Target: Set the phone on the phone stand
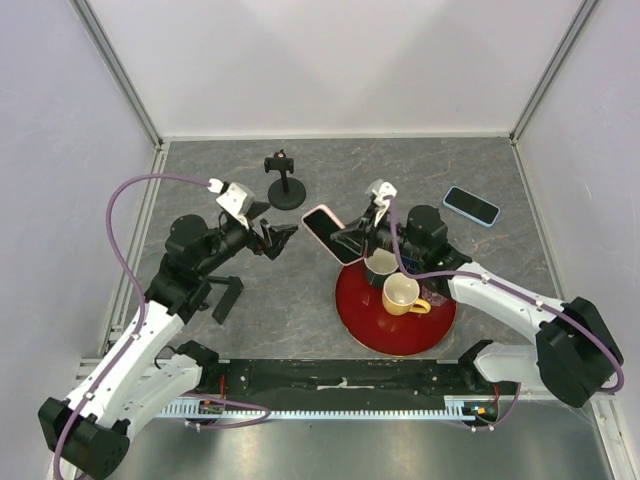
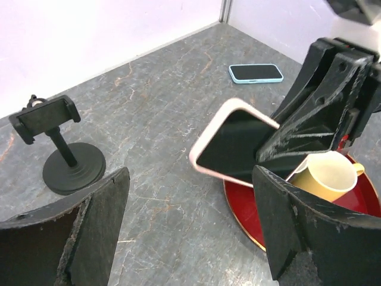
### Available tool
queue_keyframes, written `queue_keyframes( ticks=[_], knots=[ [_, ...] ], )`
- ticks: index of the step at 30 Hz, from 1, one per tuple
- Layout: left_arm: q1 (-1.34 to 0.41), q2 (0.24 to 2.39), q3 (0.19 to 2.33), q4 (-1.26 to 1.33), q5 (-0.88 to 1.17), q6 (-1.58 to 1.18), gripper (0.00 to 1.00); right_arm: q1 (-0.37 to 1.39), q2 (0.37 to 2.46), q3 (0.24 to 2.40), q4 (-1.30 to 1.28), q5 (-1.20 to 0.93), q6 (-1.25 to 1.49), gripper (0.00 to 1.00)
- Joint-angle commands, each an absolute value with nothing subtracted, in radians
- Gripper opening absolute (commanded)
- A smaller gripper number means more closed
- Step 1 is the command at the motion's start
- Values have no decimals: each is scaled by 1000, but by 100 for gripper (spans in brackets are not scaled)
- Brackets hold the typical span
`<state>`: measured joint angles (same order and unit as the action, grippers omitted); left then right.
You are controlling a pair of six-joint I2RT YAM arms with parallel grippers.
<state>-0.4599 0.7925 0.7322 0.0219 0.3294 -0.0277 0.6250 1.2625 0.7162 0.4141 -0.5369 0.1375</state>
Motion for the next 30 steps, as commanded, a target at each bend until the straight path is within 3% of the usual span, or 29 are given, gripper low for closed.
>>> queue_keyframes(
  ticks=[1, 10, 13, 20, 25, 30],
  knots=[
    [-422, 862, 729, 132, 452, -150, 88, 623, 1195, 658, 818, -246, 472, 0],
    [-414, 1069, 768, 242, 877, -279, 87, 624, 1095, 517, 1031, -110, 675, 0],
    [-411, 1106, 767, 293, 951, -308, 82, 624, 1098, 496, 1093, -110, 735, 0],
    [-411, 1164, 709, 540, 1045, -478, 83, 640, 1140, 462, 1207, -103, 813, 0],
    [-411, 1250, 684, 728, 1083, -644, 90, 653, 1166, 454, 1279, -113, 836, 0],
    [-416, 1267, 643, 896, 1085, -738, 89, 681, 1196, 459, 1310, -112, 838, 0]
  ],
)
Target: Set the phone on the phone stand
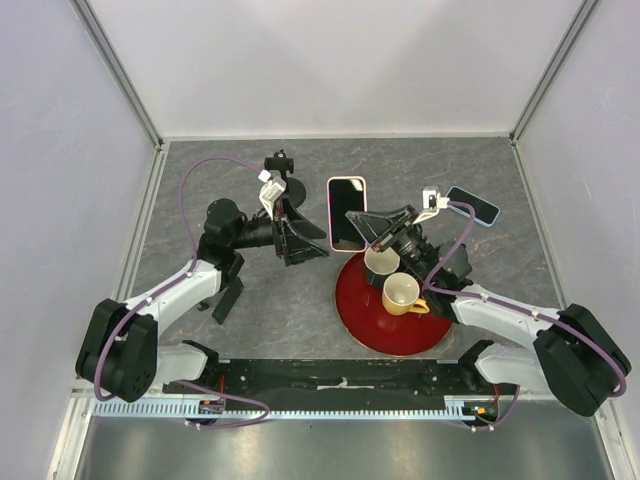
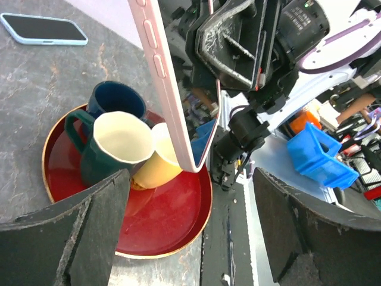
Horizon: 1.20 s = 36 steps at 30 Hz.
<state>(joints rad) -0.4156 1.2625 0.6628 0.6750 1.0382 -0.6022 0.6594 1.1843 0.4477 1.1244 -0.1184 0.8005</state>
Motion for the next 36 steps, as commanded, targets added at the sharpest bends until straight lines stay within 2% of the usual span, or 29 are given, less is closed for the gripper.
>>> queue_keyframes(
  ticks=[1, 16, 19, 27, 30, 31, 33, 35, 36],
  knots=[
    [-417, 1269, 641, 900, 1086, -741, 88, 686, 1201, 459, 1321, -109, 838, 0],
    [-428, 1350, 658, 1005, 1138, -841, 51, 747, 1264, 420, 1473, -66, 812, 0],
    [-429, 1353, 661, 1017, 1149, -845, 47, 758, 1266, 420, 1474, -57, 802, 0],
    [-442, 1376, 675, 1034, 1184, -856, 44, 788, 1290, 411, 1528, -34, 787, 0],
    [-449, 1374, 676, 1042, 1193, -853, 30, 802, 1284, 417, 1507, -31, 766, 0],
    [-449, 1371, 678, 1031, 1193, -848, 19, 804, 1279, 420, 1496, -31, 759, 0],
    [-449, 1350, 687, 981, 1187, -793, 11, 804, 1270, 433, 1439, -29, 733, 0],
    [-449, 1327, 702, 838, 1169, -683, 4, 804, 1246, 458, 1370, -20, 701, 11],
    [-449, 1300, 709, 769, 1145, -637, 2, 805, 1233, 471, 1257, -15, 659, 23]
  ],
)
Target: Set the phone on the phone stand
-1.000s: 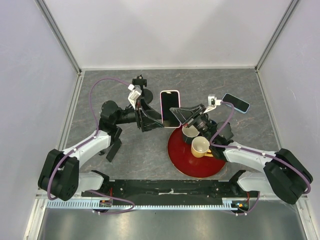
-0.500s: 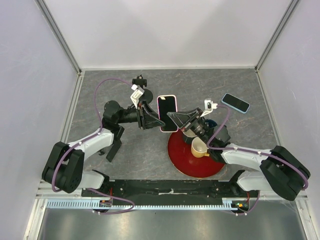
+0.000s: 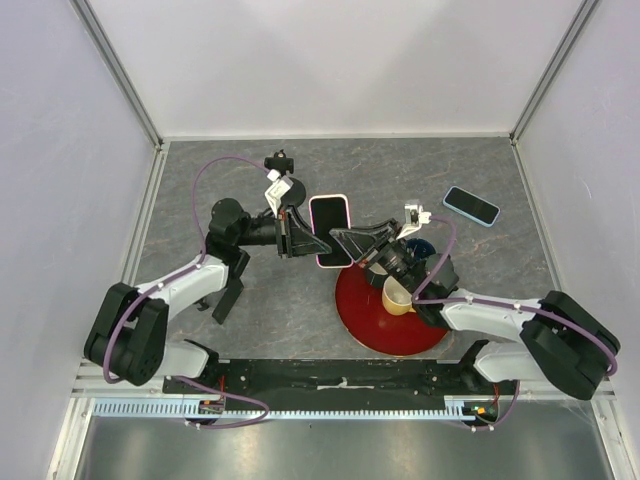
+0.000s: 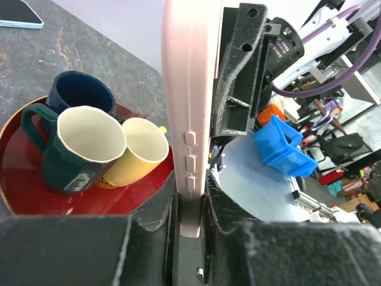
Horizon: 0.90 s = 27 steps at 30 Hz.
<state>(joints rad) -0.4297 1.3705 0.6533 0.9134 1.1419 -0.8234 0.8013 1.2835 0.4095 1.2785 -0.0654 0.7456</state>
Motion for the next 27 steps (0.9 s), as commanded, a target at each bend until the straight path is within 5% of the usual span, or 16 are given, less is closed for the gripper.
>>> queue_keyframes(
  ticks=[1, 6, 9, 18, 27],
  knots=[
    [-449, 1290, 715, 682, 1132, -570, 2, 804, 1209, 485, 1200, -11, 634, 29],
    [-449, 1256, 738, 555, 1094, -482, 2, 790, 1141, 555, 944, -44, 505, 79],
    [-449, 1244, 753, 463, 1071, -420, 2, 756, 1115, 592, 829, -92, 450, 88],
    [-454, 1200, 819, 155, 991, -198, 2, 539, 1180, 713, 655, -625, 410, 94],
    [-532, 1203, 877, -58, 908, -25, 2, 495, 1224, 796, 494, -833, 327, 89]
  ],
)
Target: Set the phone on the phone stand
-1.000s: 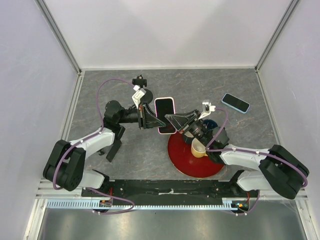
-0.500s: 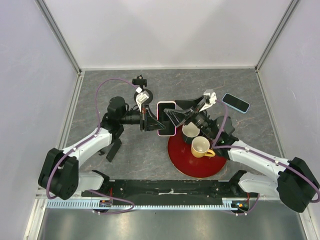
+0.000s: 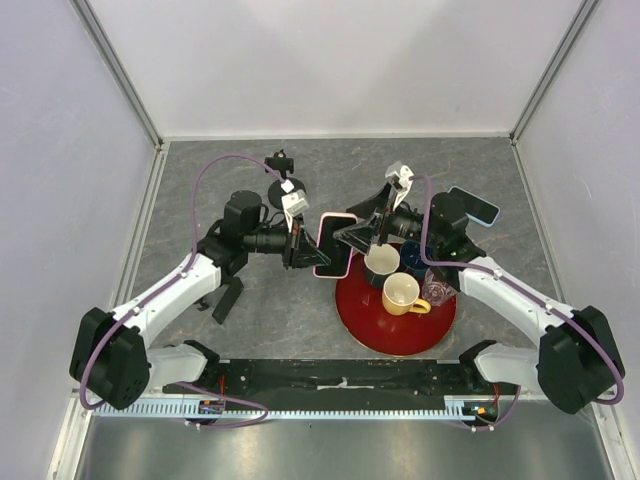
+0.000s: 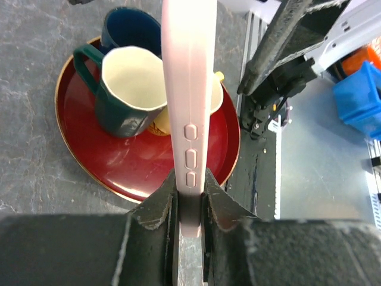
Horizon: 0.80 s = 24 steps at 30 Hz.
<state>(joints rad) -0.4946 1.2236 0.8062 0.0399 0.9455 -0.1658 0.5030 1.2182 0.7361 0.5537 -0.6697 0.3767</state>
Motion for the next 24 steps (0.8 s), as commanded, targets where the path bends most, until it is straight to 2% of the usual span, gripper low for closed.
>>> queue_keyframes(
  ticks=[1, 5, 11, 15, 16, 24],
  knots=[
    [-537, 1206, 879, -69, 908, -17, 2, 495, 1230, 801, 492, -853, 327, 89],
    [-549, 1206, 885, -93, 926, -2, 2, 495, 1239, 825, 448, -948, 283, 84],
    [-580, 1200, 910, -190, 896, 106, 2, 495, 1243, 856, 289, -1080, 145, 69],
    [-603, 1198, 916, -228, 867, 136, 2, 495, 1244, 868, 227, -1092, 86, 47],
    [-604, 1197, 917, -233, 868, 144, 2, 497, 1246, 868, 227, -1109, 83, 44],
    [-630, 1186, 922, -275, 871, 192, 2, 495, 1262, 882, 175, -1183, 28, 47]
  ],
)
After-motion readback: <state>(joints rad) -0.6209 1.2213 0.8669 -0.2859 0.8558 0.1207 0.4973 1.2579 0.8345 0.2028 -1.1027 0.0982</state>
